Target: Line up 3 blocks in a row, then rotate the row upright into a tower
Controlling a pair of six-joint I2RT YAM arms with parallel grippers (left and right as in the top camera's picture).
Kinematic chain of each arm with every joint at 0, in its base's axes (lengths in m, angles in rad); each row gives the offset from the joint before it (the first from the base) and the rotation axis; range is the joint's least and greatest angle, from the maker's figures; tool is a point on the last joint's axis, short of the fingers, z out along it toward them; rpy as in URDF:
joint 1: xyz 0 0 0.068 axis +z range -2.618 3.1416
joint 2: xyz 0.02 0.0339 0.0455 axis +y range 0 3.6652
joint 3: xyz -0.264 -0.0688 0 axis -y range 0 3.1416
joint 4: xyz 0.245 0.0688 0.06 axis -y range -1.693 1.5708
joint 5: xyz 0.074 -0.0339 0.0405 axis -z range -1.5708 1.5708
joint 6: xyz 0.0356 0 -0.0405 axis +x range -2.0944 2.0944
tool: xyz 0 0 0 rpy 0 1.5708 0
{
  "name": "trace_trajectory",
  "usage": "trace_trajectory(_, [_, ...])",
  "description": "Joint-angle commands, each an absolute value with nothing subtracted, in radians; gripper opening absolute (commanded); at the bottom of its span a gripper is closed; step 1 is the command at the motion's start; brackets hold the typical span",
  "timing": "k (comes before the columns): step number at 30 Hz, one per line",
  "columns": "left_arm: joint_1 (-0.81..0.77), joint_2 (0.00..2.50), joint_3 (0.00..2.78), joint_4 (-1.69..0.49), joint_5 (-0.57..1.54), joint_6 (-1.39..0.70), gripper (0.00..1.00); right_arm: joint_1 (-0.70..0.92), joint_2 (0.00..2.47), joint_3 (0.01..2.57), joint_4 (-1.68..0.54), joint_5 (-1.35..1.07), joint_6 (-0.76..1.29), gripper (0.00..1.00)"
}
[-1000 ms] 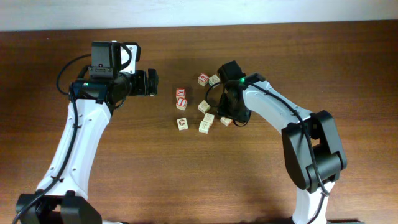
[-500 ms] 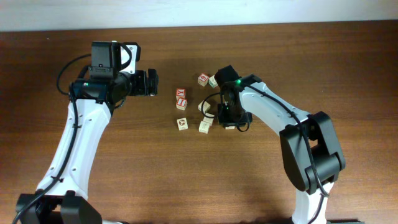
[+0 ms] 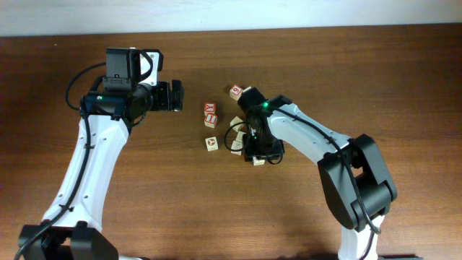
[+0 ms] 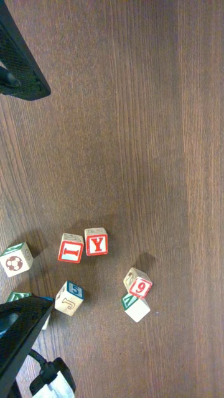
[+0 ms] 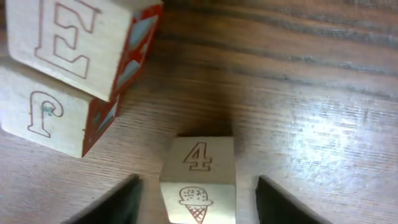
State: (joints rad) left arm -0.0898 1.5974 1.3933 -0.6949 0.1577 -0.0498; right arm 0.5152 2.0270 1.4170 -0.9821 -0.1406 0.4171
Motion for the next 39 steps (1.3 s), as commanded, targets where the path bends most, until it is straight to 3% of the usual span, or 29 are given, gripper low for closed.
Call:
trace_trajectory(1, [-0.091,1.604,1.414,-0.694,0.158,-0.049,0.99,0.518,2.003,1.455,-0.985,-0.147,0.430,0.67])
trace_trajectory(7, [-0.091,1.604,1.414,-0.694,0.158,-0.049,0.99,0.567,2.011,1.586,-0.907,-0.156,0.576,0.66])
trace_trajectory(11, [-0.091,1.604,1.414,-0.694,0.158,-0.049,0.99,0.654,2.069,1.553,-0.900,0.041,0.826,0.60])
trace_trajectory(16, [-0.091,1.604,1.414,-0.694,0.158,-0.049,0.99,0.665,2.131,1.552,-0.878,0.057,0.829,0.53])
trace_trajectory(21, [-0.091,1.604,1.414,-0.694,0.158,-0.049,0.99,0.667,2.135,1.552,-0.887,0.031,0.825,0.34])
trace_trajectory(27, [-0.091,1.604,1.414,-0.694,0.158,-0.049,0.99,0.667,2.119,1.589,-1.018,0.008,0.763,0.27])
trace_trajectory(32, [-0.091,1.604,1.414,-0.694,0.158,-0.049,0.99,0.675,2.119,1.589,-1.060,0.012,0.710,0.29])
trace_trajectory(35, [-0.091,1.604,1.414,-0.694,0.158,-0.049,0.99,0.673,2.119,1.590,-1.075,0.012,0.709,0.49])
trace_trajectory(39, [-0.091,1.604,1.414,-0.694,0.158,-0.049,0.99,0.674,2.117,1.679,-1.102,0.008,0.635,0.55])
